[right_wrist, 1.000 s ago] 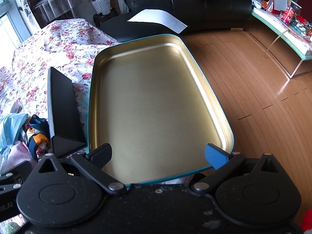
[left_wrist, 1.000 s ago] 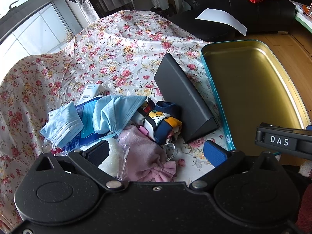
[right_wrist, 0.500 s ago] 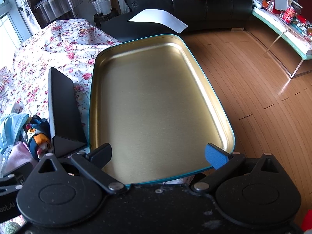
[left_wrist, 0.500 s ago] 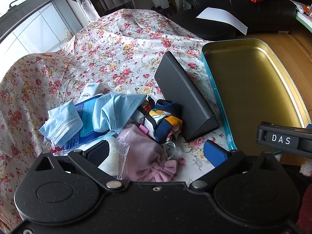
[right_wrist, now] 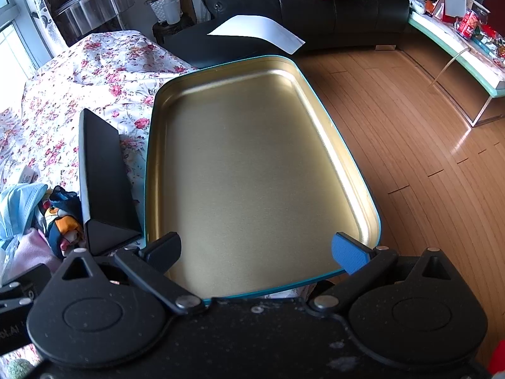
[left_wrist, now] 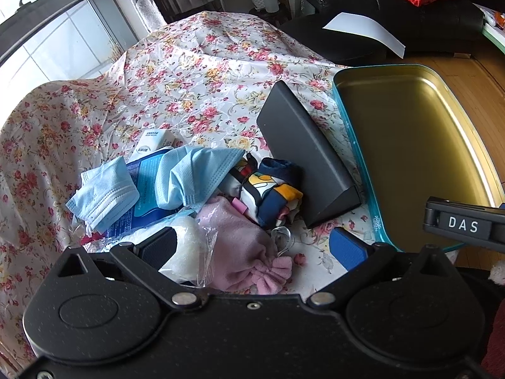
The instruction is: Organize soft objects
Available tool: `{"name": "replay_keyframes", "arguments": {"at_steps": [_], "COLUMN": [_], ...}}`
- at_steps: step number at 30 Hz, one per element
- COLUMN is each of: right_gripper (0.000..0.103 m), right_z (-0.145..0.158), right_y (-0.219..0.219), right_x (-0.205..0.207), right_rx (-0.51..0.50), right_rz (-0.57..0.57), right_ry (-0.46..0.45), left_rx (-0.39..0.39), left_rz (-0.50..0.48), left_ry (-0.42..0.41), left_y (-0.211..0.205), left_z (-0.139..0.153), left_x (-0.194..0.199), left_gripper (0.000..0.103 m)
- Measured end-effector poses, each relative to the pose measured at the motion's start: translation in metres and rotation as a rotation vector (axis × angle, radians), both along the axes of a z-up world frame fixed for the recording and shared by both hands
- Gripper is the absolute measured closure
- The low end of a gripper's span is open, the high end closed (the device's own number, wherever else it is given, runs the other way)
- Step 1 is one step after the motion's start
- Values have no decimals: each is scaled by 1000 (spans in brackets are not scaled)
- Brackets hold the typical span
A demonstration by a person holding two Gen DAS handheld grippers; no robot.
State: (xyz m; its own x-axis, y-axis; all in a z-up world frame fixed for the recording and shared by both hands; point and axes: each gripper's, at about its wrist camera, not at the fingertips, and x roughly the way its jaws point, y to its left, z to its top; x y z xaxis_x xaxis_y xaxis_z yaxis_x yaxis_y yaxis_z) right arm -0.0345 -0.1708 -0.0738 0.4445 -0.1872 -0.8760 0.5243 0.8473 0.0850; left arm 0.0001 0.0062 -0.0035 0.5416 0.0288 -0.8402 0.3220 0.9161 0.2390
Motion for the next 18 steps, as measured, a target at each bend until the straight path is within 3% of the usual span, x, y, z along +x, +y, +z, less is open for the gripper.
{"name": "replay_keyframes", "arguments": {"at_steps": [11, 18], "right_gripper": [1, 1], "right_z": [-3, -5], "right_y": [3, 7], "right_x": [1, 2], "right_rx": [-31, -66], "right_rz": [3, 7], "right_ry": [22, 46], "left_rx": [-39, -52], "left_rz": [-2, -3], "left_ry": [11, -26], "left_y": [20, 52], "left_z": [1, 4], "left_x": [8, 23], "left_gripper": [4, 4]}}
